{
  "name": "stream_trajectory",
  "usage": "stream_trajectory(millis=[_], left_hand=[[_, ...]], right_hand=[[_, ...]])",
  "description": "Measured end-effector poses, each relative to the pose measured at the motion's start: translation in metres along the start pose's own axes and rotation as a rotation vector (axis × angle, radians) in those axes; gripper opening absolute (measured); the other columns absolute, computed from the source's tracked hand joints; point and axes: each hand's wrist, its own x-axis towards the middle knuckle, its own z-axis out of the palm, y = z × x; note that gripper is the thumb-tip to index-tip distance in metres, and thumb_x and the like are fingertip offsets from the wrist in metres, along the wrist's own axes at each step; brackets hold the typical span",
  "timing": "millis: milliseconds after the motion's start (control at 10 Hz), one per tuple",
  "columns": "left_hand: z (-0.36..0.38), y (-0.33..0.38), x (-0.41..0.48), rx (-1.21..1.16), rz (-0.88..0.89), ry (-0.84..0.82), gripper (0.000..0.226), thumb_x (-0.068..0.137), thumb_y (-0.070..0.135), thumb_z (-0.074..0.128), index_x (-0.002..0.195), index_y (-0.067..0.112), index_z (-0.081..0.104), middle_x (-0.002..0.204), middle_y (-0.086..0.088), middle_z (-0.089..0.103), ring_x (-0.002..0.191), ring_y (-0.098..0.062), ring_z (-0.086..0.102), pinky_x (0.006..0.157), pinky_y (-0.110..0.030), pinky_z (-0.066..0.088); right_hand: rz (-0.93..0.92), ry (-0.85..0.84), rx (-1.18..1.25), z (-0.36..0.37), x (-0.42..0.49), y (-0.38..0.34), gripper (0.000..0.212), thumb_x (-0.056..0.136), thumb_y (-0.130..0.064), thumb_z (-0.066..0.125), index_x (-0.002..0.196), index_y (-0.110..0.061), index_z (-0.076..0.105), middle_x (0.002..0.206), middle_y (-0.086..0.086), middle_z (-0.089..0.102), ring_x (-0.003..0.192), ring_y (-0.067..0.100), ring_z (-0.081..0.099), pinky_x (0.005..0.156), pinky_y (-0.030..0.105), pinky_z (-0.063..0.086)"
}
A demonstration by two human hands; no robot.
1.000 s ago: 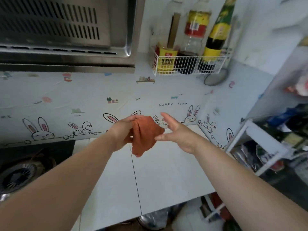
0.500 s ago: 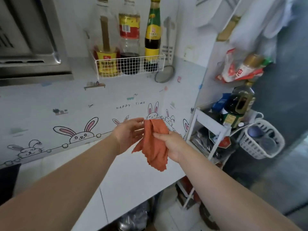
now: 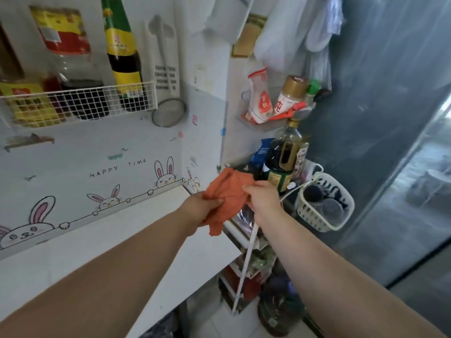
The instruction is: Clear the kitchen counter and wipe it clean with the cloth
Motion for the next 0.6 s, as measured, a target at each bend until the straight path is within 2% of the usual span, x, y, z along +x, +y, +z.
stream_trajectory(millis=[100, 200, 300, 400, 500, 600], left_hand=[[0.023, 0.005, 0.03, -0.02, 0.034, 0.089, 0.028, 0.085, 0.015, 0.066, 0.111, 0.011, 0.057, 0.103, -0.011, 0.063, 0.074, -0.016, 0.061, 0.05, -0.023, 0.052], [0.043, 0.01, 0.058, 0.027, 0.093, 0.168, 0.022, 0.084, 0.016, 0.067, 0.104, 0.016, 0.058, 0.106, -0.015, 0.065, 0.085, -0.025, 0.064, 0.068, -0.033, 0.057], [0.058, 0.013, 0.081, 0.148, 0.086, 0.186, 0.033, 0.085, 0.021, 0.065, 0.116, 0.017, 0.053, 0.115, -0.014, 0.064, 0.098, -0.032, 0.064, 0.083, -0.043, 0.056], [0.067, 0.006, 0.091, 0.306, 0.018, 0.107, 0.049, 0.089, 0.023, 0.059, 0.134, 0.014, 0.042, 0.127, -0.013, 0.057, 0.109, -0.033, 0.059, 0.091, -0.044, 0.052], [0.072, -0.004, 0.097, 0.414, -0.012, 0.02, 0.056, 0.091, 0.02, 0.055, 0.142, 0.011, 0.032, 0.14, -0.012, 0.047, 0.124, -0.029, 0.047, 0.106, -0.038, 0.038], [0.069, -0.001, 0.093, 0.44, -0.077, 0.043, 0.062, 0.09, 0.025, 0.058, 0.143, 0.01, 0.03, 0.142, -0.01, 0.042, 0.127, -0.028, 0.043, 0.095, -0.03, 0.037]], right_hand=[[-0.201, 0.157, -0.272, -0.017, 0.03, -0.005, 0.024, 0.082, -0.006, 0.061, 0.104, -0.011, 0.055, 0.089, 0.011, 0.066, 0.083, 0.028, 0.066, 0.074, 0.037, 0.056], [-0.397, 0.169, -0.486, -0.037, 0.046, -0.011, 0.033, 0.09, -0.007, 0.051, 0.12, -0.02, 0.053, 0.092, 0.006, 0.065, 0.084, 0.022, 0.062, 0.073, 0.03, 0.048], [-0.464, 0.155, -0.826, -0.05, 0.065, -0.004, 0.021, 0.094, -0.019, 0.052, 0.112, -0.011, 0.06, 0.102, 0.007, 0.066, 0.097, 0.024, 0.061, 0.077, 0.029, 0.044], [-0.398, 0.065, -1.38, -0.056, 0.077, 0.009, 0.05, 0.093, -0.054, 0.041, 0.109, -0.012, 0.064, 0.116, 0.011, 0.058, 0.113, 0.03, 0.051, 0.093, 0.042, 0.043], [-0.439, -0.008, -1.562, -0.056, 0.08, 0.015, 0.062, 0.09, -0.064, 0.036, 0.107, -0.012, 0.066, 0.125, 0.012, 0.048, 0.122, 0.032, 0.039, 0.101, 0.046, 0.031], [-0.464, -0.092, -1.682, -0.049, 0.086, 0.011, 0.057, 0.088, -0.061, 0.043, 0.113, -0.013, 0.063, 0.127, 0.009, 0.05, 0.123, 0.029, 0.038, 0.102, 0.045, 0.028]])
